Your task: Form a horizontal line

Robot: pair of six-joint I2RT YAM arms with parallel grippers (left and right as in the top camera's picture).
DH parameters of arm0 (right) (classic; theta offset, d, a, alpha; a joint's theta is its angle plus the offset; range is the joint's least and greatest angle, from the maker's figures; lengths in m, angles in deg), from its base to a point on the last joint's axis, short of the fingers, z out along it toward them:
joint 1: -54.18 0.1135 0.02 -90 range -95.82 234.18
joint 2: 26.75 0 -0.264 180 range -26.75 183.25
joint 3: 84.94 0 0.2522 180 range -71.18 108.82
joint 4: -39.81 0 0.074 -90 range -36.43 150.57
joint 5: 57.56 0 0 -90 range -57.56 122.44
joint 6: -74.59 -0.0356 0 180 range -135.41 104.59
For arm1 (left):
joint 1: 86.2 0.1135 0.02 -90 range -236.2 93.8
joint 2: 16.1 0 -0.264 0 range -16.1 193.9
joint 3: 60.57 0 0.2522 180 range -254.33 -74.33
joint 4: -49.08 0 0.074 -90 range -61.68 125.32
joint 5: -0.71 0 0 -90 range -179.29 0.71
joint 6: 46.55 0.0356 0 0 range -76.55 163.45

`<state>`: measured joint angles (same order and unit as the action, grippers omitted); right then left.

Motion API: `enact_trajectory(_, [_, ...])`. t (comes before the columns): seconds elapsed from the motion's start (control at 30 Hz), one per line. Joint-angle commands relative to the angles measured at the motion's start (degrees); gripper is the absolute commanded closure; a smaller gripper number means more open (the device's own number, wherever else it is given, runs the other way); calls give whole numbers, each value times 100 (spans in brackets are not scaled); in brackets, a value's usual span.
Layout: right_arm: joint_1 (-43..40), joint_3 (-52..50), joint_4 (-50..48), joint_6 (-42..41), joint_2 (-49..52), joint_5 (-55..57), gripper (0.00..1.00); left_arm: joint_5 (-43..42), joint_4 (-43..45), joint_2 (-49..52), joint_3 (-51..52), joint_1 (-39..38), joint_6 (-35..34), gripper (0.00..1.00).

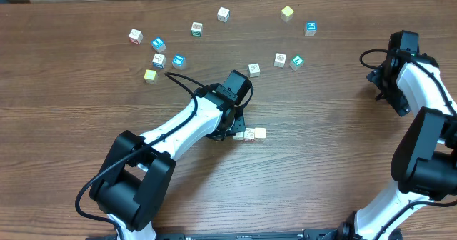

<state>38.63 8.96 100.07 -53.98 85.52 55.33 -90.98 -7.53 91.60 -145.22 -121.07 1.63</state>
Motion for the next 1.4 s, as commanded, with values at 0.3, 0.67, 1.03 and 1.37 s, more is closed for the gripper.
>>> enact_trajectory(0.3, [4, 114, -13, 7, 81, 59, 0, -260, -144, 57, 31, -15, 70, 96])
enact_trajectory(0.67, [4, 116, -11, 7, 81, 59, 0, -245, -63, 74, 146, -42, 68, 96])
enact_trajectory(1.03, [4, 114, -13, 7, 81, 59, 0, -503, -87, 74, 146, -81, 70, 96])
enact_trajectory(1.37, [4, 114, -11, 7, 81, 59, 0, -503, -87, 74, 146, -164, 68, 96])
